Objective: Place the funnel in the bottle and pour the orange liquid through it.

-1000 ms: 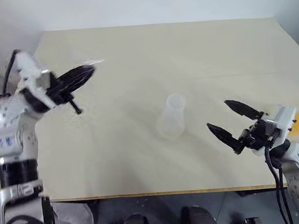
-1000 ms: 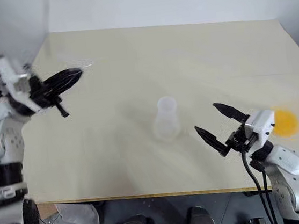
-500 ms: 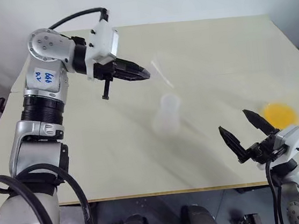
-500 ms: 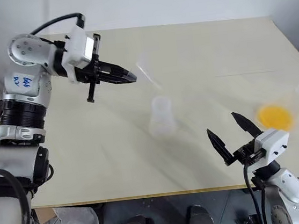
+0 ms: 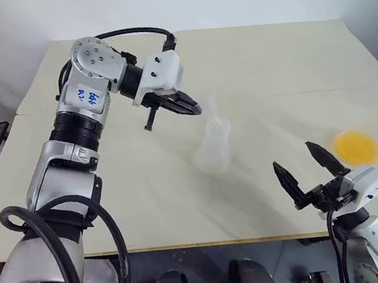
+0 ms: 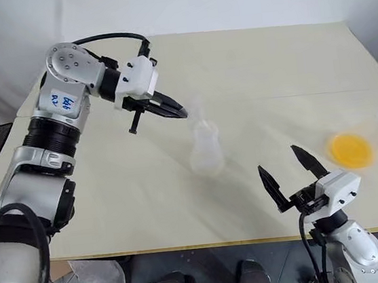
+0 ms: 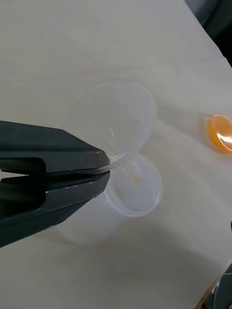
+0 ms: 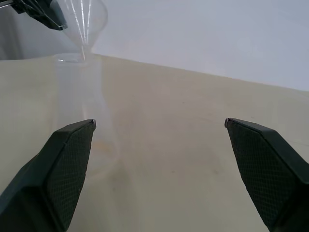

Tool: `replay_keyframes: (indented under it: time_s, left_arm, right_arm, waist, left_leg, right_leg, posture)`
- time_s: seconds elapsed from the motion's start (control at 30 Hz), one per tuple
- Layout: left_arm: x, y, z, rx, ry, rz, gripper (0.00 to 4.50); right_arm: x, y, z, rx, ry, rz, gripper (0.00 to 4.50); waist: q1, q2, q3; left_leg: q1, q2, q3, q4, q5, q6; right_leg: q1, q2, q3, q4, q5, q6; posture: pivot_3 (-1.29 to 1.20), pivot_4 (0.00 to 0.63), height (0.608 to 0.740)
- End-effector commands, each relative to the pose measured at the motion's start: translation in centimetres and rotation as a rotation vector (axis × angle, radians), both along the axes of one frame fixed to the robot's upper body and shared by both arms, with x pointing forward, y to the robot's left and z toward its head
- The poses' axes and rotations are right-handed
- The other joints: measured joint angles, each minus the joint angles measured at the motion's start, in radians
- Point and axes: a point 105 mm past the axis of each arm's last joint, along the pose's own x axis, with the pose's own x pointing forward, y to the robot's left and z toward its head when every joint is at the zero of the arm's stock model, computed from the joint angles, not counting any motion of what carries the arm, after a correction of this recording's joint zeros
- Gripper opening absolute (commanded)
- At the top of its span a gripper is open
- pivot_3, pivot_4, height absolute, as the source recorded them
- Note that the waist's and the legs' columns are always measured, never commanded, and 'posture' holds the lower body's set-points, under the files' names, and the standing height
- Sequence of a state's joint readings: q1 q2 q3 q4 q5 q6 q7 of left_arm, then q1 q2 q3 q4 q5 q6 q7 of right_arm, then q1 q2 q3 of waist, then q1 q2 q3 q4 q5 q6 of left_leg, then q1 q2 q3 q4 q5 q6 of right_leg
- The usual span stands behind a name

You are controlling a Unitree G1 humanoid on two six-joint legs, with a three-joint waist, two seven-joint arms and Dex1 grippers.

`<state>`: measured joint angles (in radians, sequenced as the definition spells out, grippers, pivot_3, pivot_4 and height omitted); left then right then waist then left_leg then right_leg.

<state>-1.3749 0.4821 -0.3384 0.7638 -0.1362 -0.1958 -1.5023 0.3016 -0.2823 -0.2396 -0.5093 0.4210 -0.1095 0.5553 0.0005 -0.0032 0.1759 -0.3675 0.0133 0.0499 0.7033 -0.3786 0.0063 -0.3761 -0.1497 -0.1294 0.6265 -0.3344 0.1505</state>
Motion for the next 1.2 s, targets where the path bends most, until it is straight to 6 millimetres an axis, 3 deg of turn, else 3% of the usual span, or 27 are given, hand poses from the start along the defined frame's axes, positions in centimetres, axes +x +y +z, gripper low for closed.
replay_keyframes:
  time_s: [0.03,0.13,0.23,0.33,0.63,0.87,1.03,1.2]
  left_arm:
    - [-1.3,-0.2,0.8,0.080,0.005,-0.098,0.02]
    - [-1.3,-0.4,0.8,0.090,0.010,-0.098,0.02]
    - [-1.8,-1.1,1.1,0.062,0.042,-0.119,0.64]
    - [-2.5,-1.8,2.0,-0.016,0.104,-0.150,1.53]
    - [-3.6,-1.4,2.0,-0.094,0.227,-0.193,4.46]
    - [-3.5,1.4,0.2,-0.227,0.376,-0.149,4.49]
    - [-1.8,4.8,-1.2,-0.525,0.460,0.035,4.49]
    - [-1.6,7.6,-4.2,-0.662,0.475,0.202,4.49]
  right_arm:
    - [-0.6,0.3,1.3,0.001,-0.062,-0.005,4.50]
    - [-0.6,0.3,1.3,0.003,-0.062,-0.008,4.50]
    - [-0.7,0.4,1.2,0.006,-0.059,-0.011,4.50]
    - [-0.7,0.5,1.0,0.006,-0.056,-0.016,4.50]
    - [-0.3,0.2,1.1,-0.003,-0.060,-0.016,4.50]
    - [-0.3,-0.4,1.5,-0.011,-0.067,-0.021,4.50]
    - [-0.8,-2.9,2.7,0.040,-0.091,-0.104,4.50]
    - [-2.1,-6.4,3.4,0.046,-0.108,-0.243,4.50]
  waist:
    - [0.000,0.000,0.000]
    - [0.000,0.000,0.000]
    - [0.001,0.000,0.000]
    - [0.001,0.000,0.000]
    - [-0.002,0.000,0.000]
    - [-0.004,0.000,0.000]
    - [-0.004,0.000,0.000]
    - [-0.001,0.000,0.000]
  left_leg:
    - [0.000,0.000,0.000,0.000,0.000,0.000]
    - [0.000,0.000,0.000,0.000,0.000,0.000]
    - [0.000,0.000,0.000,0.000,0.000,0.000]
    - [0.000,0.000,0.000,0.000,0.000,0.000]
    - [0.000,0.000,-0.001,0.000,0.000,0.000]
    - [0.000,0.001,-0.001,0.001,0.000,0.000]
    - [0.000,0.001,-0.002,0.001,0.000,0.000]
    - [0.000,0.000,-0.008,0.001,0.000,0.000]
  right_leg:
    - [0.000,0.000,0.000,0.000,0.000,0.000]
    - [0.000,0.000,0.000,0.000,0.000,0.000]
    - [0.000,0.000,0.000,0.000,0.000,0.000]
    - [0.000,0.000,0.000,0.000,0.000,0.000]
    - [0.000,0.000,0.000,0.000,0.000,0.000]
    - [0.000,0.000,0.001,0.001,0.000,0.000]
    - [0.000,0.000,0.000,0.001,0.000,0.000]
    - [0.000,0.000,0.001,0.002,0.000,0.000]
  posture:
    - [0.00,0.150,0.740]
    - [0.00,0.150,0.740]
    - [0.00,0.150,0.740]
    - [0.00,0.150,0.740]
    - [0.00,0.150,0.740]
    - [0.00,0.150,0.740]
    - [0.00,0.150,0.740]
    - [0.00,0.150,0.740]
